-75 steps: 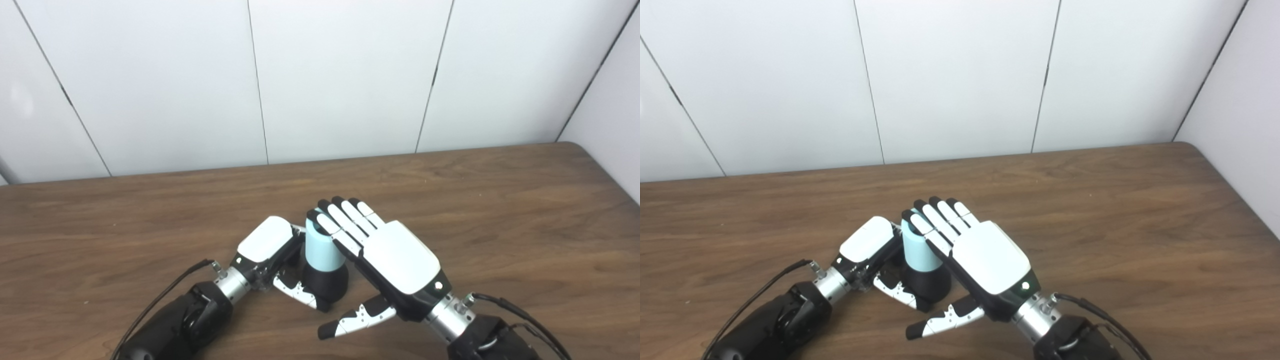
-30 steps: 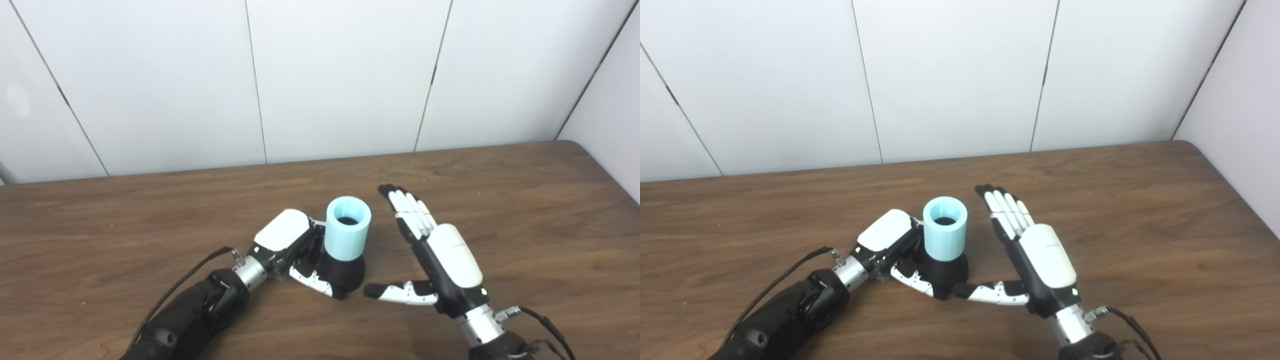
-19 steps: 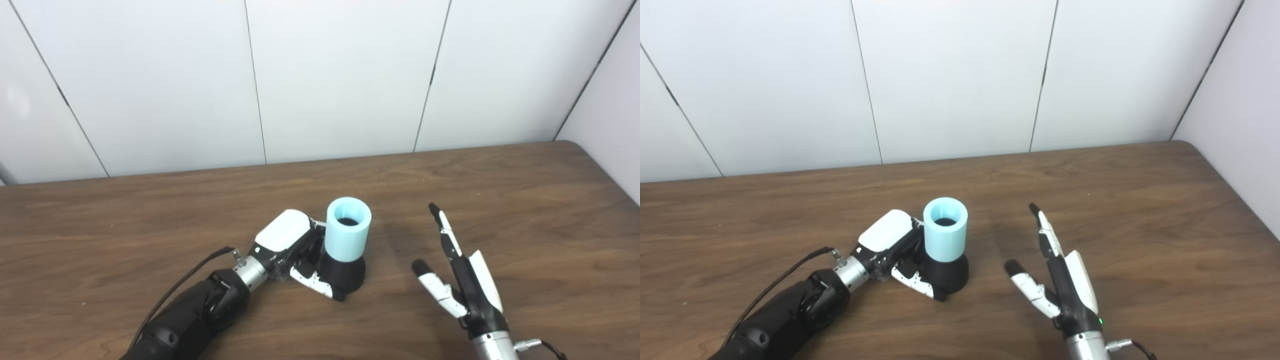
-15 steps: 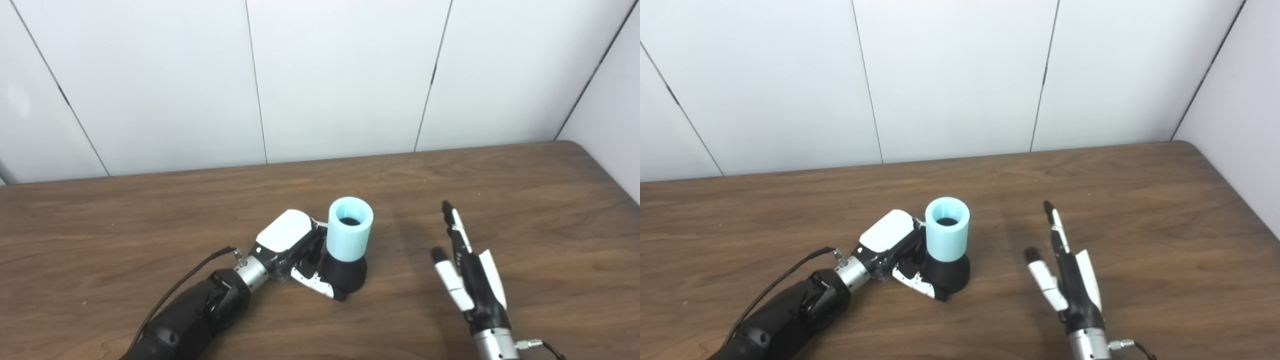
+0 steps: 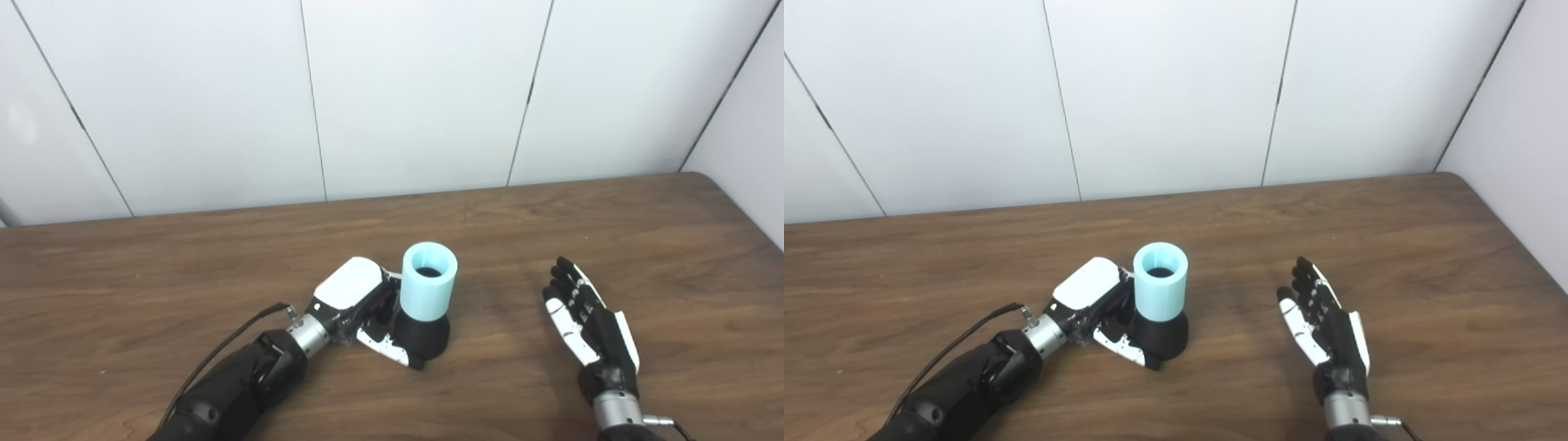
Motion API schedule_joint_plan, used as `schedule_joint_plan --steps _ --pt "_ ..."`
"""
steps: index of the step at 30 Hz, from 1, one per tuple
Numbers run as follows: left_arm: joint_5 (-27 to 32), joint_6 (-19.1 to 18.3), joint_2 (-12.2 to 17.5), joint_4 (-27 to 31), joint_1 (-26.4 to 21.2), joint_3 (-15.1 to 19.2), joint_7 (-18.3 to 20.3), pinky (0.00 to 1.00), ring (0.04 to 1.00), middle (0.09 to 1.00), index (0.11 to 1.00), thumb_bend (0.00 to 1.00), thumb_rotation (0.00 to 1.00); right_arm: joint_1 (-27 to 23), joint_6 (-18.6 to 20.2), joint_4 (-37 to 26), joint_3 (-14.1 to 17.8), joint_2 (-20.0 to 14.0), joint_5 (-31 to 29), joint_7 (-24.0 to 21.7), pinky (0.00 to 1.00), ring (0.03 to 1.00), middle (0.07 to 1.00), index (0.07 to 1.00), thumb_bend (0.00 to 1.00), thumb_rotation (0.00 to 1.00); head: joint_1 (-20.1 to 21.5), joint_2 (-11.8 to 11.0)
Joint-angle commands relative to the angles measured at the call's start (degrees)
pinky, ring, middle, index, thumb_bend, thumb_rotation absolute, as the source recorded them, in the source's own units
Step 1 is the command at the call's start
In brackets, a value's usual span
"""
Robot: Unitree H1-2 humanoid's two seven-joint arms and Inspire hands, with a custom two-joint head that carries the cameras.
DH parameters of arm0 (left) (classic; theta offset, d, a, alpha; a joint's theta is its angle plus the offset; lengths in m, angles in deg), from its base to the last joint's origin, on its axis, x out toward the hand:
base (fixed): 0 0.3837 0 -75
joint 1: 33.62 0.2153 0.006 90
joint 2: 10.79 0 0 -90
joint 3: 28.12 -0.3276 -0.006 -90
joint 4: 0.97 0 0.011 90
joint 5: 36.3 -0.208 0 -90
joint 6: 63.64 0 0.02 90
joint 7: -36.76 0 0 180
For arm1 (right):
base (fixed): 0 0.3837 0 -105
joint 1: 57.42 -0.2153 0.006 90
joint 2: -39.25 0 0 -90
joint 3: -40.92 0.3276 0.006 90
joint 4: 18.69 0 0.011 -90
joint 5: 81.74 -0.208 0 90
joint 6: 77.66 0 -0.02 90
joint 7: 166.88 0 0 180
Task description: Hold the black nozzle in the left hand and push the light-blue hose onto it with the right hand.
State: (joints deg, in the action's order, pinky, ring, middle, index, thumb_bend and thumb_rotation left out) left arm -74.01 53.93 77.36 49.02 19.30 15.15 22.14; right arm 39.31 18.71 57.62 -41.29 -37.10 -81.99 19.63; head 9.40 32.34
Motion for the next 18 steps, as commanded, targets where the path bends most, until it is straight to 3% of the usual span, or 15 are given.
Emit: schedule_joint_plan --steps 1,5,7,8,9,11,14,18 --pt "-8.0 -4.5 1.5 -10.8 14.3 -7.8 9.3 0.24 0.298 0.475 0.49 0.52 0.0 -1.4 0.6 -3.7 -0.3 -0.9 1.1 -0.5 0.94 0.912 0.901 0.87 0.18 0.29 0.1 0.0" --pt "-7.7 -6.4 1.4 -10.3 14.6 -7.2 9.8 0.26 0.313 0.476 0.492 0.53 0.0 -1.3 0.7 -3.8 -0.4 -1.0 1.2 -0.5 0.96 0.924 0.908 0.878 0.18 0.3 0.1 0.1" --pt "-7.6 -7.5 1.3 -10.1 14.7 -7.0 10.4 0.29 0.355 0.477 0.61 0.55 0.0 -1.2 0.7 -3.9 -0.5 -1.0 1.3 -0.6 0.96 0.932 0.916 0.885 0.17 0.3 0.1 0.1" --pt "-7.6 -8.3 1.3 -9.9 14.8 -6.9 11.0 0.39 0.467 0.541 0.653 0.7 0.03 -1.2 0.7 -3.9 -0.5 -1.0 1.4 -0.6 0.97 0.935 0.919 0.888 0.17 0.32 0.1 0.1" --pt "-7.6 -8.8 1.3 -9.9 14.8 -6.8 11.2 0.41 0.493 0.563 0.66 0.76 0.05 -1.2 0.8 -4.0 -0.5 -1.0 1.6 -0.6 0.97 0.935 0.92 0.888 0.17 0.32 0.1 0.1" --pt "-7.4 -8.3 1.2 -10.3 14.8 -6.6 10.8 0.57 0.667 0.687 0.693 0.95 0.09 -1.1 0.9 -4.1 -0.6 -1.0 1.9 -0.5 0.98 0.937 0.918 0.886 0.18 0.37 0.1 0.2" --pt "-7.6 -10.4 1.4 -9.9 14.6 -6.7 12.9 0.64 0.758 0.767 0.751 1.0 0.13 -1.2 0.9 -4.0 -0.6 -0.9 1.9 -0.5 0.97 0.934 0.918 0.89 0.17 0.41 0.2 0.0" --pt "-8.6 -12.6 2.0 -8.9 14.6 -7.1 14.1 0.63 0.763 0.783 0.76 1.0 0.19 -1.3 1.0 -3.9 -0.6 -0.7 1.7 -0.5 0.98 0.936 0.921 0.893 0.17 0.43 0.2 -0.1"
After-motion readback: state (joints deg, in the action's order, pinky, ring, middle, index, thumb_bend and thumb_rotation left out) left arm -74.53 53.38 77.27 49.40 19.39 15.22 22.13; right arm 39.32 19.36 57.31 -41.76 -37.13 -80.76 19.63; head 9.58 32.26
